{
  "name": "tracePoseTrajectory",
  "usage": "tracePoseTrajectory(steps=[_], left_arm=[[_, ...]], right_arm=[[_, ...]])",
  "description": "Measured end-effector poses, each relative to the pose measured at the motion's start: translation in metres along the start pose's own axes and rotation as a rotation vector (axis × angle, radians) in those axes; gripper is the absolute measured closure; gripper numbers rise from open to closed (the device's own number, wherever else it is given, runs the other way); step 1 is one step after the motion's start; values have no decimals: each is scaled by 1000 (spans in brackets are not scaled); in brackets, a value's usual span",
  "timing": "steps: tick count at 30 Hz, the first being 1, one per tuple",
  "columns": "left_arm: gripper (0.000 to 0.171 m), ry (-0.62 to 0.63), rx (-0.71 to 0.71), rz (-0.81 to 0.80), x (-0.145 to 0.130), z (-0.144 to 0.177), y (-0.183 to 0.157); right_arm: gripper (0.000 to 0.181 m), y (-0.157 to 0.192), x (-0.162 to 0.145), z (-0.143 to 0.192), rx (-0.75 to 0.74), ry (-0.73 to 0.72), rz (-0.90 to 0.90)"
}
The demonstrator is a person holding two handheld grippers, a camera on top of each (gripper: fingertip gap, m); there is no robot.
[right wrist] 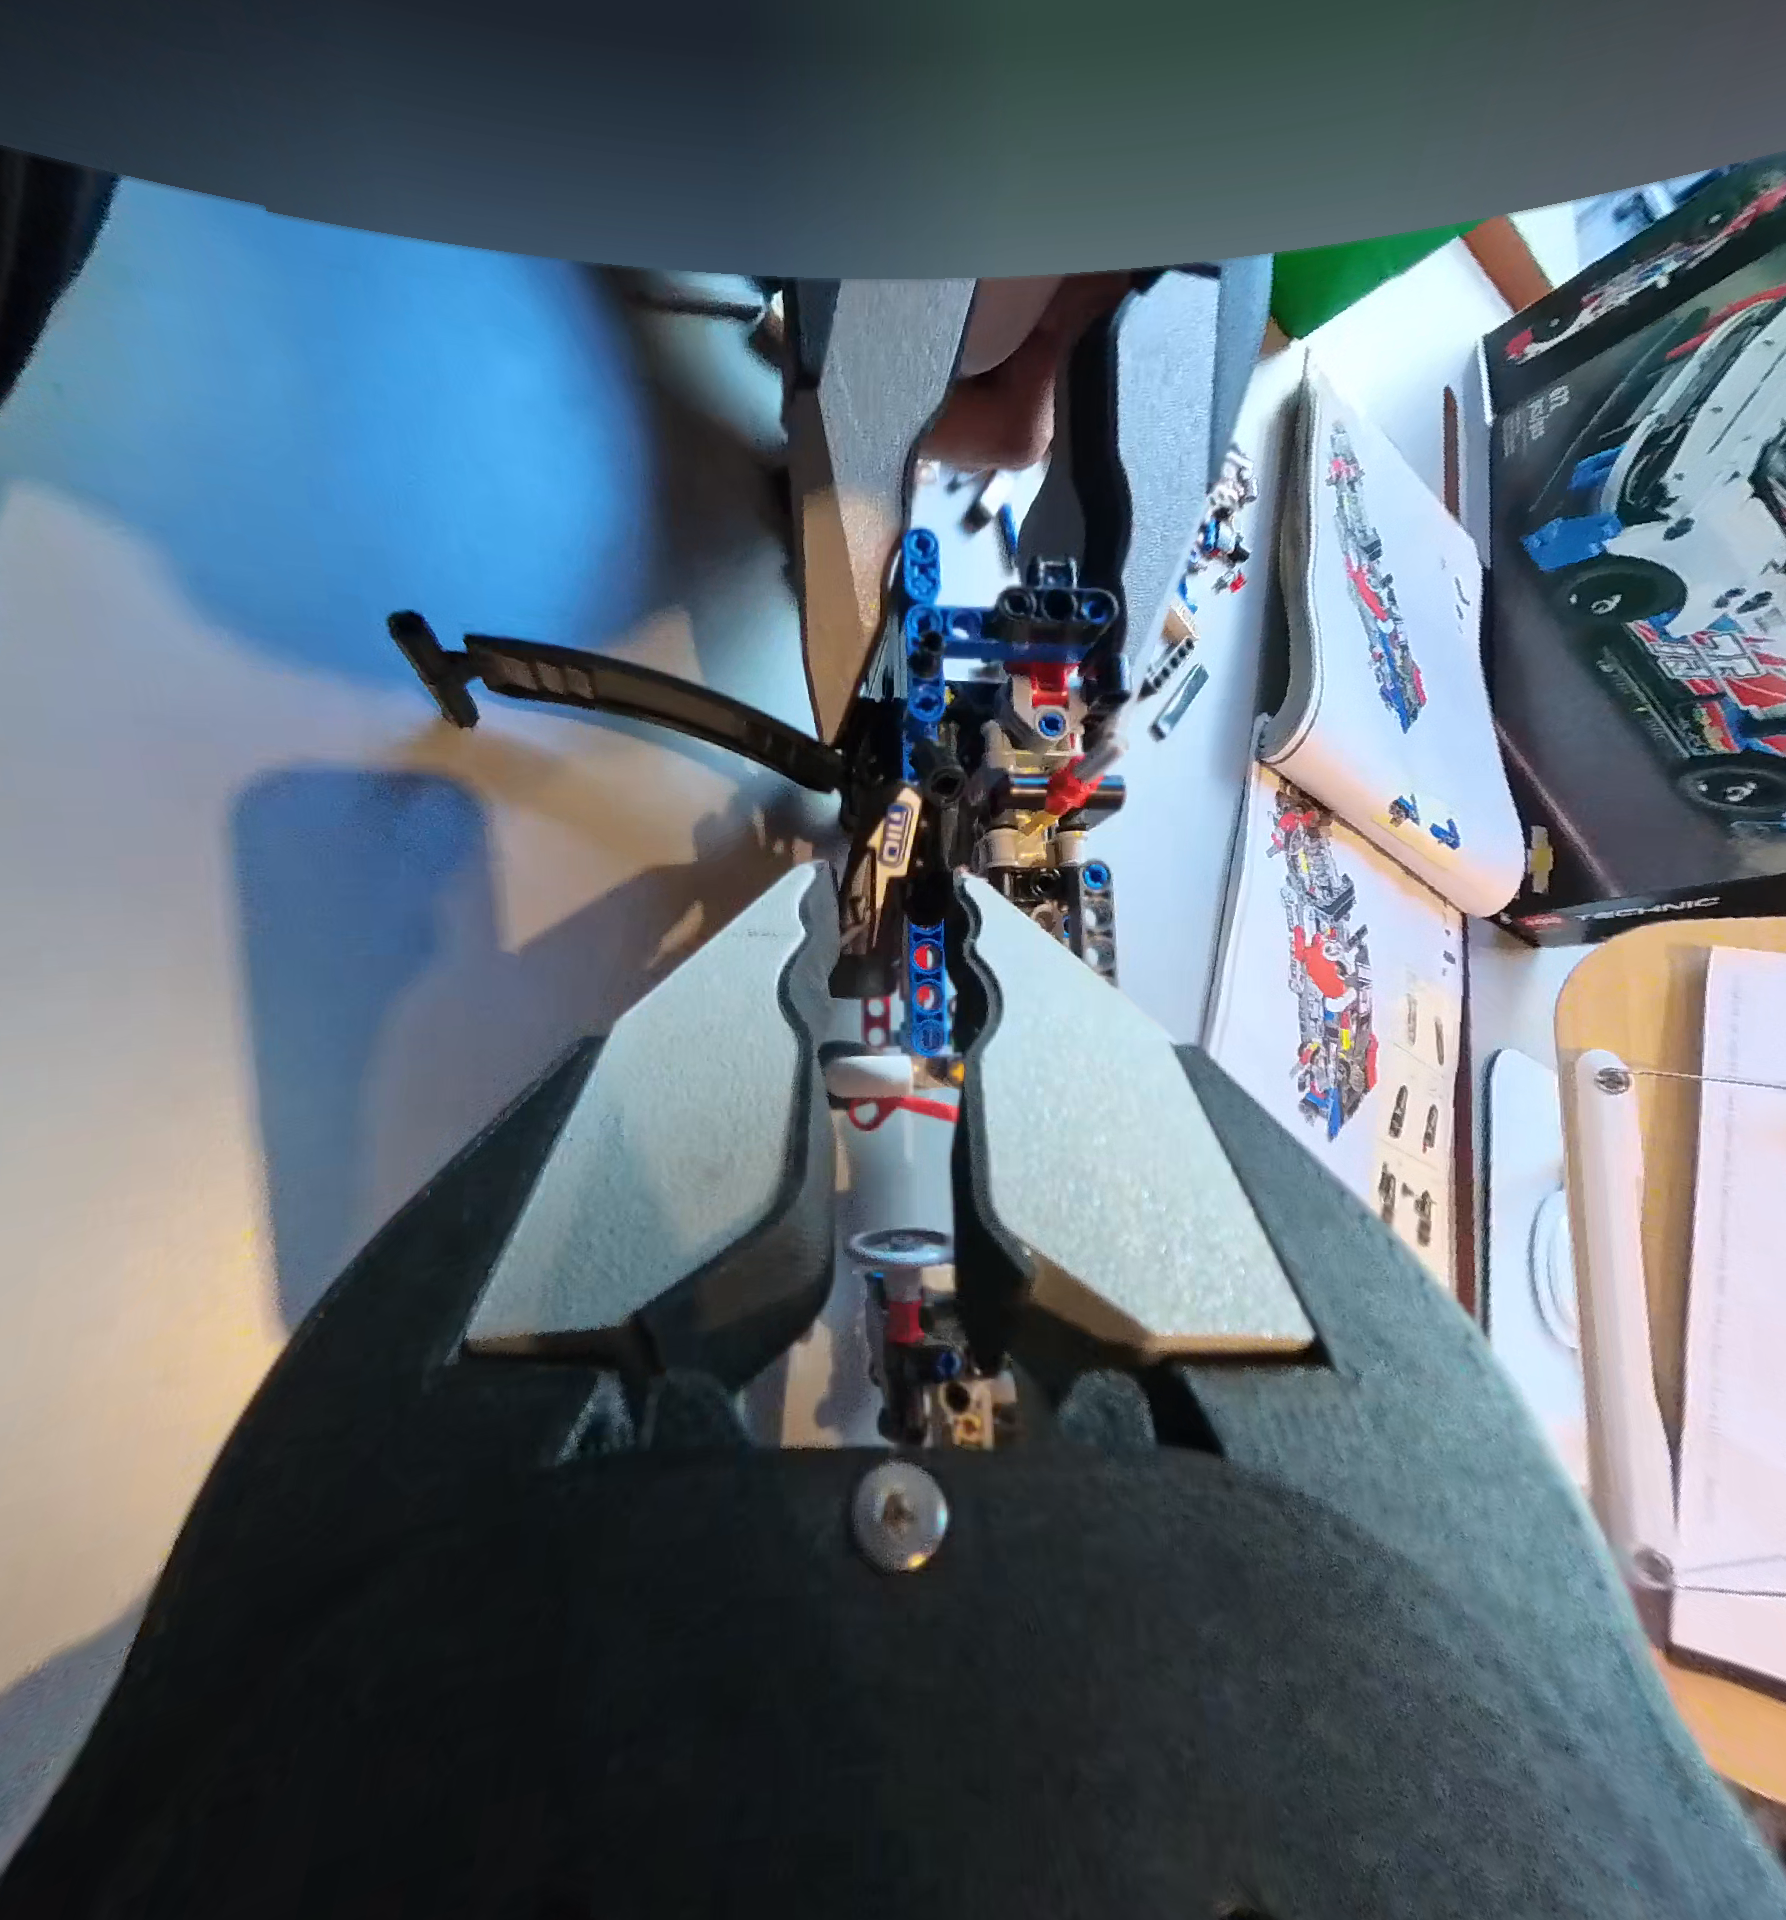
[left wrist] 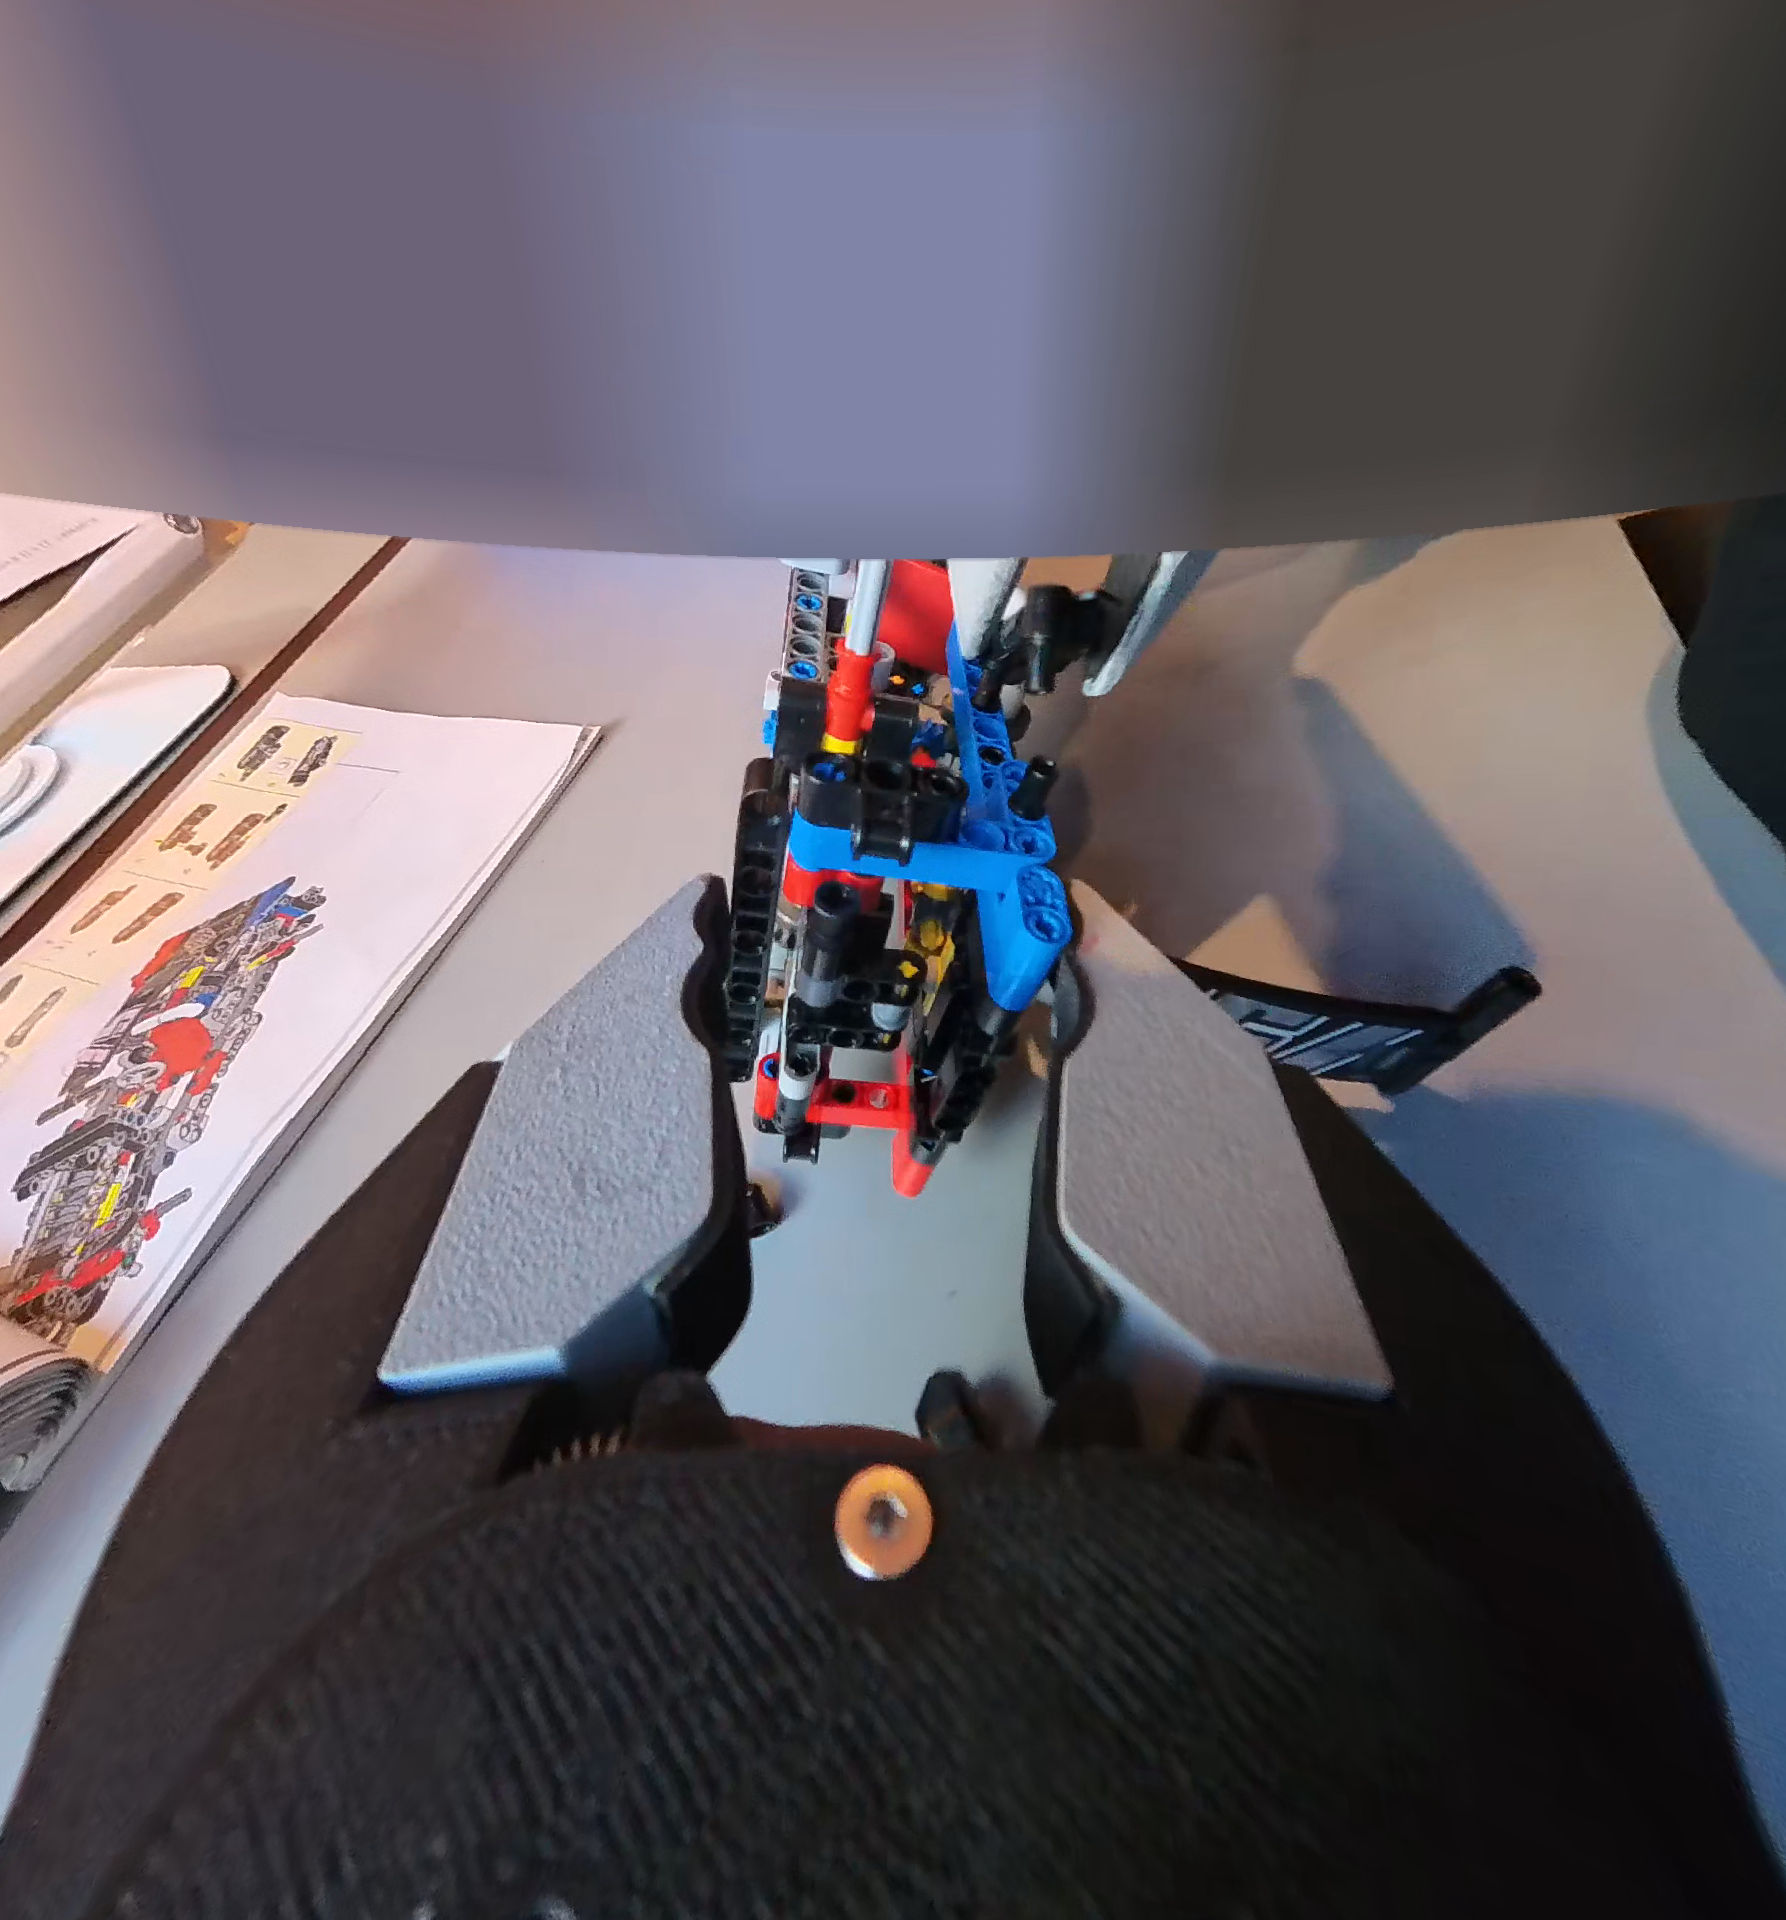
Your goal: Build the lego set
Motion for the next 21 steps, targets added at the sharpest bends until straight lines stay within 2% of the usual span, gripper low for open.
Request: tracePoseTrajectory(steps=[11, 17, 21], left_arm=[[113, -39, 21, 5, -3, -1, -3], [113, -37, 26, -14, -3, -2, -5], [113, -31, 45, -17, -4, -1, -5]], right_arm=[[164, -6, 18, -2, 107, 220, 90], [164, -6, 18, -4, 129, 247, 32], [164, -4, 19, -7, 74, 269, 23]])
Point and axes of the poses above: each gripper's, where its closed fingertips meet, z back along the fingers, x out of its top, y = z × x across the jaws, the point moved 9 cm from there along z, back along the fingers, and after that the axes turned 3 degrees about -z, right-handed, at the moved point
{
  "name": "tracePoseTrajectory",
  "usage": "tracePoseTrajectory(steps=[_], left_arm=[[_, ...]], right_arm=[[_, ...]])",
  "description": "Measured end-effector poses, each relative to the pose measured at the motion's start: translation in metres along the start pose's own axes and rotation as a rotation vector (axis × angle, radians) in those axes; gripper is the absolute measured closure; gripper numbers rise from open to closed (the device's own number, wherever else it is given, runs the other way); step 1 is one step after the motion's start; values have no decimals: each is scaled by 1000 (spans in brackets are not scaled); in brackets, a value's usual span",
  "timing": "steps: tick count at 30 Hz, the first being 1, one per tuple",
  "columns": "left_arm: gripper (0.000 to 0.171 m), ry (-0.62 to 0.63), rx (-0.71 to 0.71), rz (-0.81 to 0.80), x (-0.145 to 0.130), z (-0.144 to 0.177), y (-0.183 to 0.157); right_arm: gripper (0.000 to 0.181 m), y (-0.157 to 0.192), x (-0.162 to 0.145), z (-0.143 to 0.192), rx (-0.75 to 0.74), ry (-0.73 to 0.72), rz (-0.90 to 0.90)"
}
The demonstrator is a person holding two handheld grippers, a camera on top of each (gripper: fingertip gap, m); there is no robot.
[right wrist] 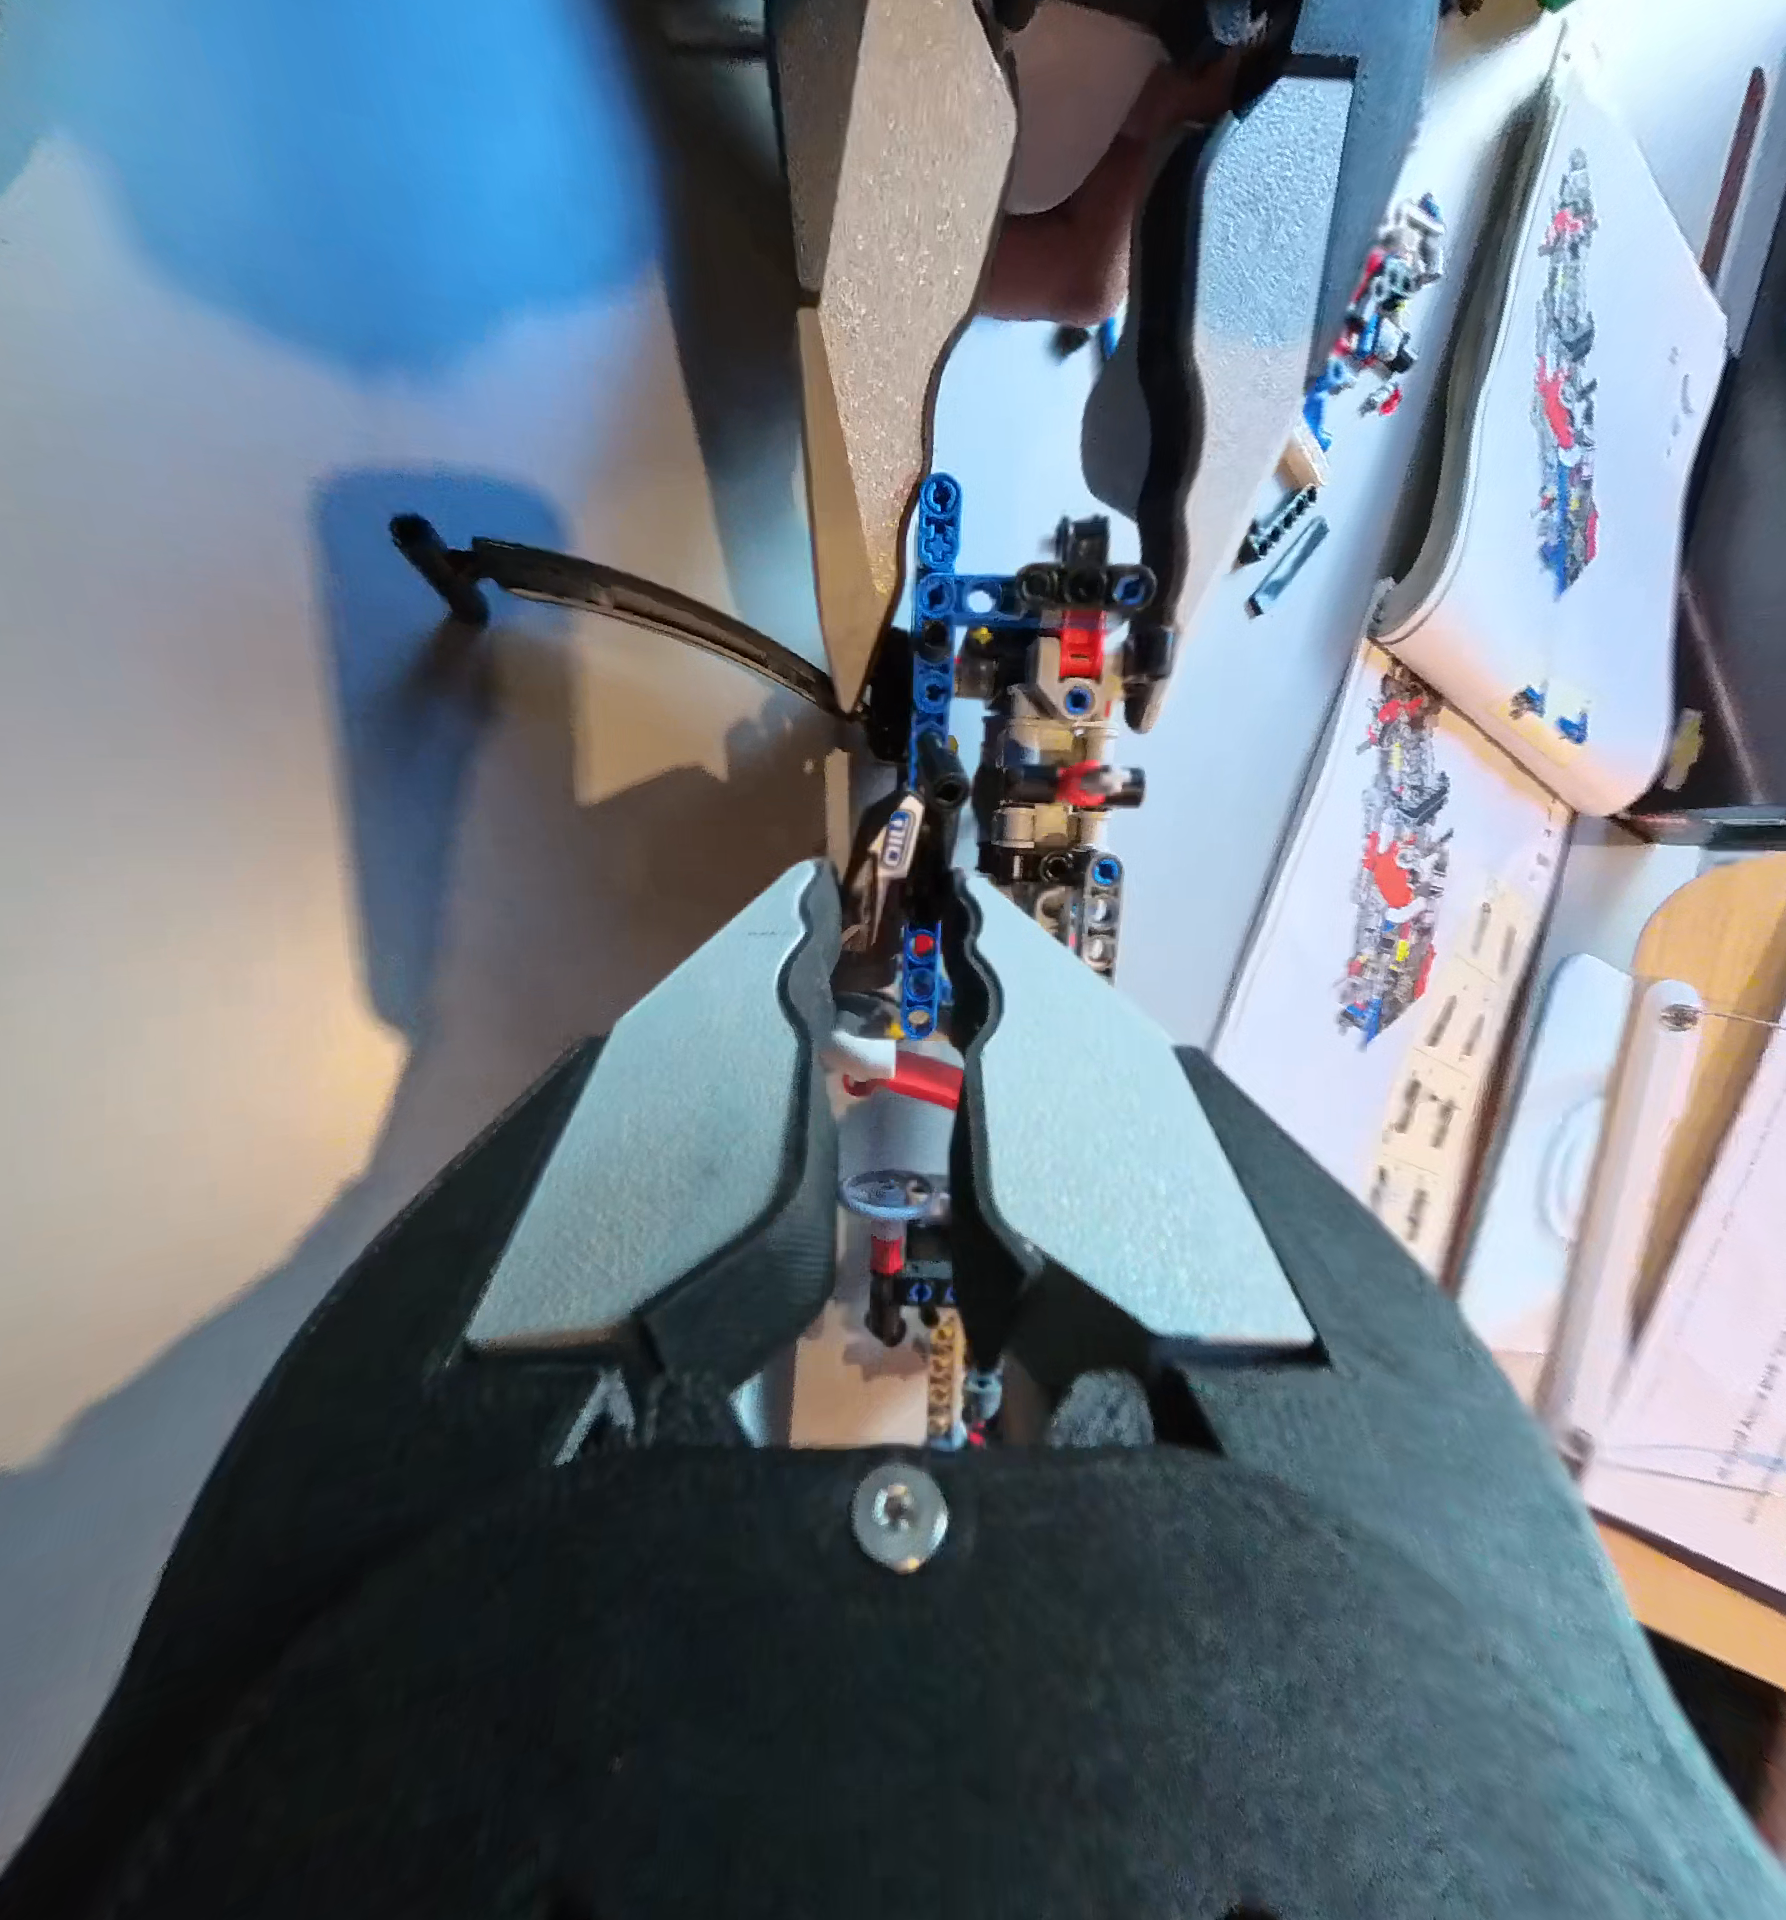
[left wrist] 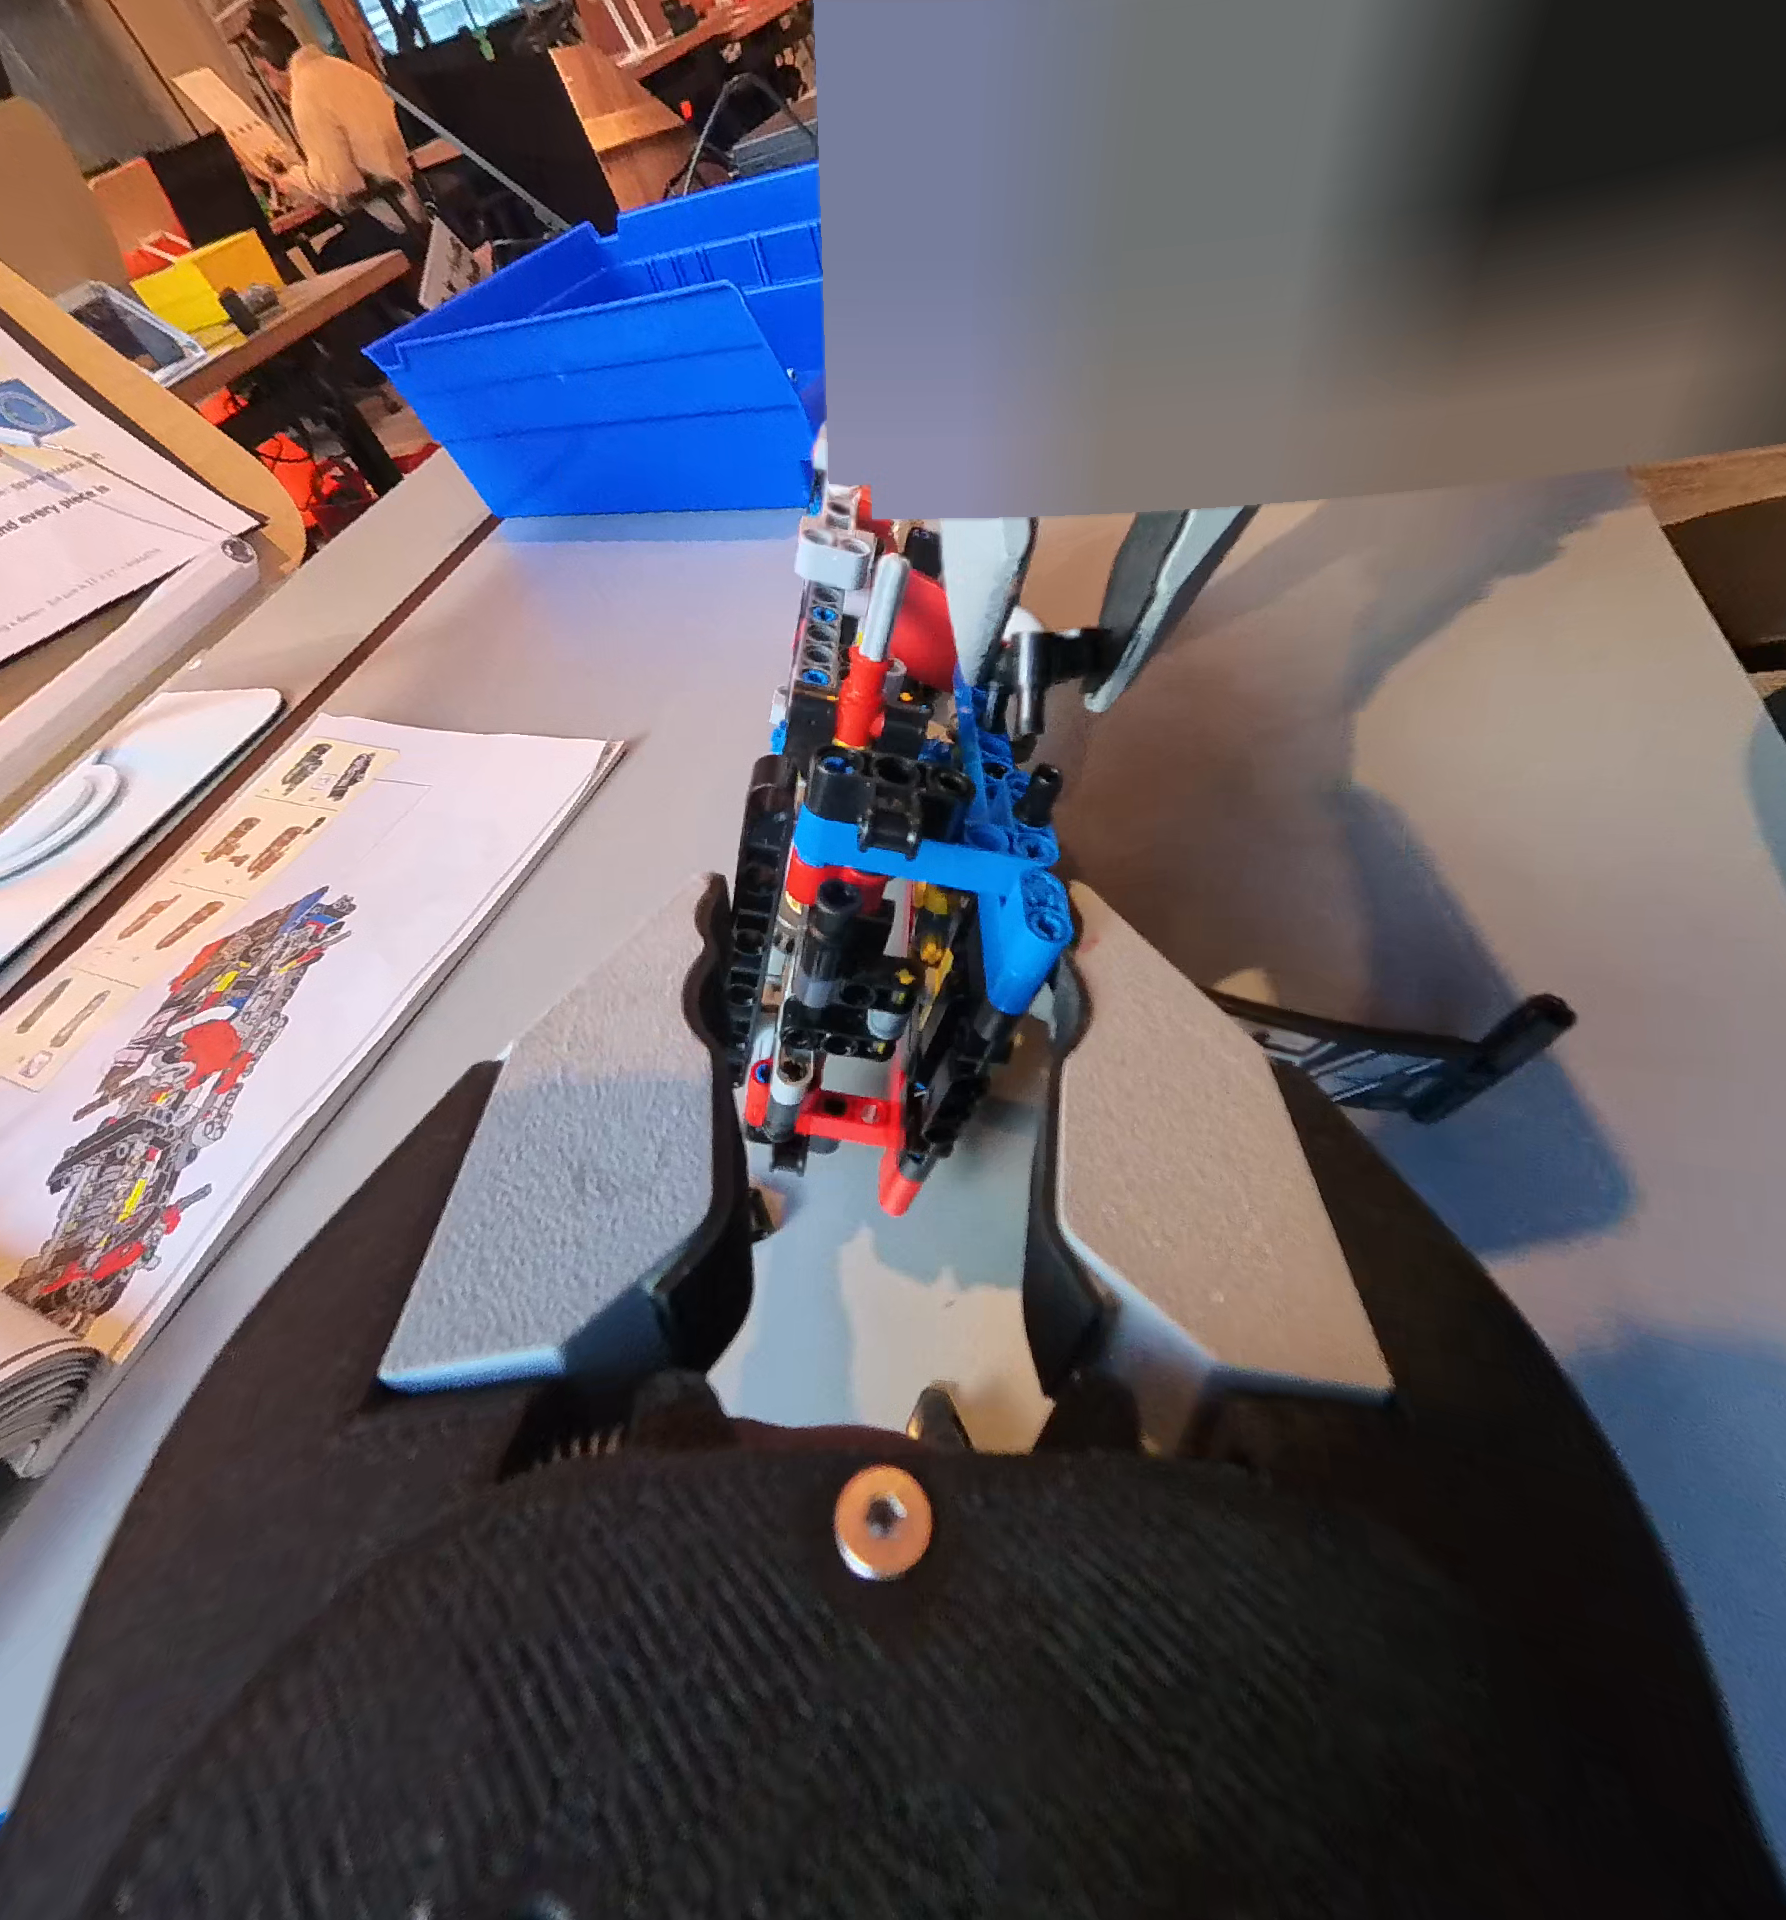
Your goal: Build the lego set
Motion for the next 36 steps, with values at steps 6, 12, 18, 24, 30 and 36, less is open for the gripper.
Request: tracePoseTrajectory(steps=[6, 12, 18, 24, 30, 36], left_arm=[[114, 7, -4, 0, 1, -3, 4], [114, 26, 6, -7, 2, -7, 6], [113, 39, 38, 15, 1, -6, 11], [113, 39, 34, 18, 1, -7, 10], [113, 45, 46, 15, 0, -8, 11], [112, 44, 43, 24, 0, -8, 11]], right_arm=[[165, 5, 11, -2, -70, 173, 170], [164, 3, 11, -6, -82, 234, 168], [164, 0, 11, -10, -156, 232, 93], [165, -5, 1, -7, -116, 70, -224], [164, 10, 10, -15, -272, 245, 166], [164, 11, 7, -16, -251, 272, 418]])
Point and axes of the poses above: each gripper's, where its closed fingertips meet, z back along the fingers, x out of its top, y = z × x across the jaws, the point moved 9 cm from there along z, back along the fingers, and after that the axes turned 3 degrees about -z, right-handed, at the moved point
